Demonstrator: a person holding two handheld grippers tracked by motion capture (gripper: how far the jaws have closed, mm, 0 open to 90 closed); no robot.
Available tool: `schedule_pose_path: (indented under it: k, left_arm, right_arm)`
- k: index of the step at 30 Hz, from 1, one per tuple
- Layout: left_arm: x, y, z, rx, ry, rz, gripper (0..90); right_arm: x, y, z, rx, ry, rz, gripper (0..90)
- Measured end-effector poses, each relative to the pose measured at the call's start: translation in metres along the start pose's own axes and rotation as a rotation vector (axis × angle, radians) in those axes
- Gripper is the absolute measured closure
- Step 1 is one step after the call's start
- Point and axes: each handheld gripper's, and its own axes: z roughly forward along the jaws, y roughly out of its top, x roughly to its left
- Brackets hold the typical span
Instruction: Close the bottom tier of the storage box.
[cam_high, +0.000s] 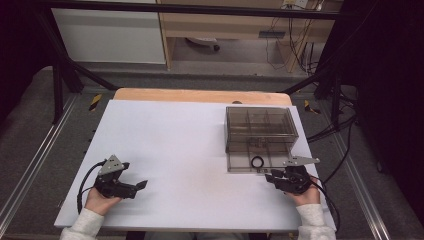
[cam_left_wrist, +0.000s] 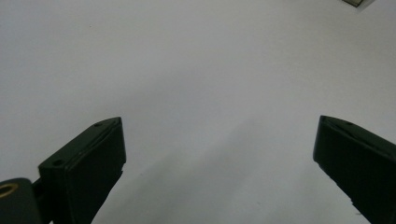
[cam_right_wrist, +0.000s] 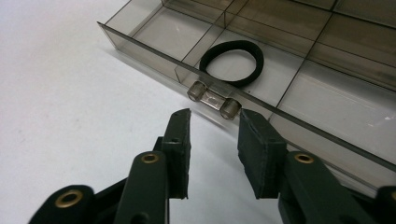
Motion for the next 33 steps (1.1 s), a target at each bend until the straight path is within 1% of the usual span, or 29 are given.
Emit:
schedule_pose_path:
  k: [3, 9, 13, 20, 23, 29, 33]
  left_arm:
    - [-0.0001, 0.0001, -0.0003, -0.001, 0.0, 0.0, 2.4]
    - [-0.0005, 0.0003, -0.0002, -0.001, 0.0, 0.001, 2.4]
    - [-0.0008, 0.0001, 0.0001, 0.001, -0.002, 0.001, 2.4]
    - [-0.0005, -0.0001, 0.0, 0.0, 0.0, -0.001, 2.4]
    - [-0.0008, 0.0001, 0.0002, 0.001, -0.002, 0.0, 2.4]
    - [-0.0007, -0.0001, 0.0005, 0.003, -0.003, -0.001, 2.4]
    - [-0.0003, -0.0002, 0.0003, 0.001, -0.001, 0.0, 2.4]
  right_arm:
    - [-0.0006, -0.0005, 0.0002, 0.002, -0.013, -0.007, 71.0]
    - [-0.0034, -0.0029, -0.0001, 0.014, -0.029, 0.002, 77.5]
    - [-0.0039, -0.0033, 0.0003, 0.022, -0.035, -0.002, 82.1]
    - [-0.0038, -0.0034, -0.0002, 0.02, -0.041, -0.012, 89.9]
    - [-0.0039, -0.0034, 0.0005, 0.024, -0.045, -0.022, 90.0]
    - [-0.004, -0.0034, 0.0018, 0.021, -0.054, -0.021, 90.0]
    - [-0.0042, -0.0033, 0.0036, 0.022, -0.063, -0.03, 90.0]
